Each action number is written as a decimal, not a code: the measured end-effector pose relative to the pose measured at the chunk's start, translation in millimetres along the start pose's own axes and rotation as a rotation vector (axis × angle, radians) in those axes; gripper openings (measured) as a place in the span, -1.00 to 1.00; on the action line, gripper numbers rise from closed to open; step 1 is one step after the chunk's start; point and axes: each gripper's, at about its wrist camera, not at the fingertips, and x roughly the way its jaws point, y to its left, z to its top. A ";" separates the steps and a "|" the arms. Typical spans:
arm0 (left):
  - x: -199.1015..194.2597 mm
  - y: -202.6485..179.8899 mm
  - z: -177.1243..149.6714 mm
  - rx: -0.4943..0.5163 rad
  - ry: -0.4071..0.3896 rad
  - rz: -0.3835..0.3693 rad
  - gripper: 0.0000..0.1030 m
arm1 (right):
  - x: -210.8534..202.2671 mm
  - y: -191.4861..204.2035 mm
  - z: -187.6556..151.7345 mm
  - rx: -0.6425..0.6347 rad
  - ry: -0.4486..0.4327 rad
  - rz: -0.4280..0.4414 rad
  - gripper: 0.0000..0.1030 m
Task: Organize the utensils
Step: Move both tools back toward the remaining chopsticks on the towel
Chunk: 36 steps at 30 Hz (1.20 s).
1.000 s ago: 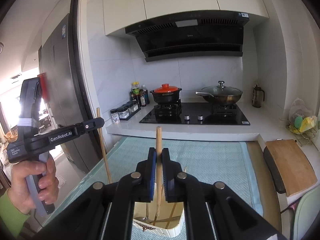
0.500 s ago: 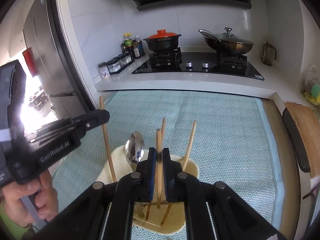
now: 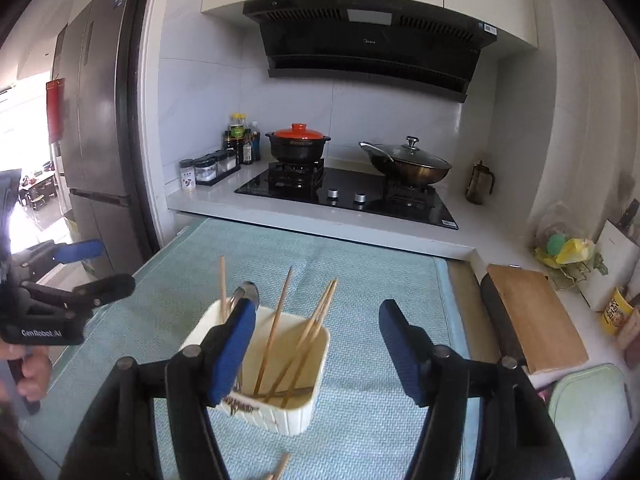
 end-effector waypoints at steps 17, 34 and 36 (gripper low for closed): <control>-96.2 -29.6 -188.0 -0.091 0.174 -0.012 0.92 | -69.6 5.3 -211.0 0.123 0.205 -0.034 0.29; -79.8 -35.4 -224.7 -0.149 0.222 0.047 0.92 | -81.1 33.4 -243.6 0.044 0.231 -0.080 0.30; -80.0 -34.1 -225.3 -0.147 0.224 0.052 0.92 | -79.4 32.9 -244.0 0.058 0.238 -0.064 0.30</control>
